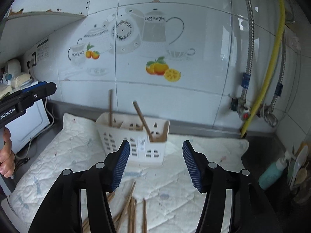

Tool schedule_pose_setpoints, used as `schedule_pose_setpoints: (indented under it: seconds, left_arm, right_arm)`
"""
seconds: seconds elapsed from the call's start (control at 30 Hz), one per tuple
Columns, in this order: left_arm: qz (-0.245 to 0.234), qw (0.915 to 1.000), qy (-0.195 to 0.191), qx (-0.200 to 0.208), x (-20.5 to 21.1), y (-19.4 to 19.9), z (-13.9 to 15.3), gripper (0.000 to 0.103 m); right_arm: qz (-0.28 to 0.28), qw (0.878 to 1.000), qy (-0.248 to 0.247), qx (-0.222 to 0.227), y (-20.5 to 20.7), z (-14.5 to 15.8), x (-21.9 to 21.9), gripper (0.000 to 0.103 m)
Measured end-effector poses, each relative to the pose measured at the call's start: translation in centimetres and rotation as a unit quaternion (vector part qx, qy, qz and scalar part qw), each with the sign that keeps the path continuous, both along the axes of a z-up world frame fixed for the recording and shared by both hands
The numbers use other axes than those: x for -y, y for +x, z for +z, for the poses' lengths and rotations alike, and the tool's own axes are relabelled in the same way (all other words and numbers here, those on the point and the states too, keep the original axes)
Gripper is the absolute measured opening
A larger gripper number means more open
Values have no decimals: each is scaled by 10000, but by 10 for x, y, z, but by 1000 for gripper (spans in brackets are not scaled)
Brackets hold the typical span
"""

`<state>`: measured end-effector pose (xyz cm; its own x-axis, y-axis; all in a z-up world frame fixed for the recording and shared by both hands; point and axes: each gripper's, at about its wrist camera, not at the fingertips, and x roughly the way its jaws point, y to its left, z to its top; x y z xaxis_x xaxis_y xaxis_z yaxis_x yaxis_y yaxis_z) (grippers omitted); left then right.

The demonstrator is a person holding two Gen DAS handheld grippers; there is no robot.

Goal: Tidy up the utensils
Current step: 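Move the left tool back and grasp another chopstick while the right tool grasps one too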

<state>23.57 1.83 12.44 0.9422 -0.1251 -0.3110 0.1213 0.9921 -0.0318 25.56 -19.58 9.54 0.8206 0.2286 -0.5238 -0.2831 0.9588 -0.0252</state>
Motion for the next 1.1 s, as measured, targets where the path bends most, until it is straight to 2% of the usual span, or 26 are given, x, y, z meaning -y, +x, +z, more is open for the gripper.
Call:
schedule_pose_setpoints:
  seconds: [0.1,0.2,0.4,0.53,0.63,0.77,0.87,1.1]
  left_arm:
    - [38,9998,118,-164,2,-19,-15,52]
    - [-10,9995,76,-320,1,-38,-30,56]
    - [-89,9984,75,-561,-1,-77,-64,57]
    - [-233,9967,114,-770,3,-98,-91,56]
    - [-359,9941,234,-992,9,-111,-115,57]
    - [-424,9906,220,-1285,10,-124,-143,56]
    - [-539,9867,115,-1529,9,-131,-162,50]
    - [-796,9768,198,-1978,18,-142,-198,36]
  right_arm:
    - [8,9997,169,-174,-21,-17,5,56]
    - [-43,9992,235,-331,-43,-37,12,56]
    - [-95,9968,337,-719,-90,-81,26,56]
    - [-114,9953,275,-921,-120,-110,31,45]
    - [-107,9926,381,-1145,-134,-129,36,41]
    - [-197,9915,281,-1257,-150,-150,38,34]
    - [-251,9902,266,-1350,-156,-163,41,30]
    - [-386,9867,342,-1541,-159,-185,48,24]
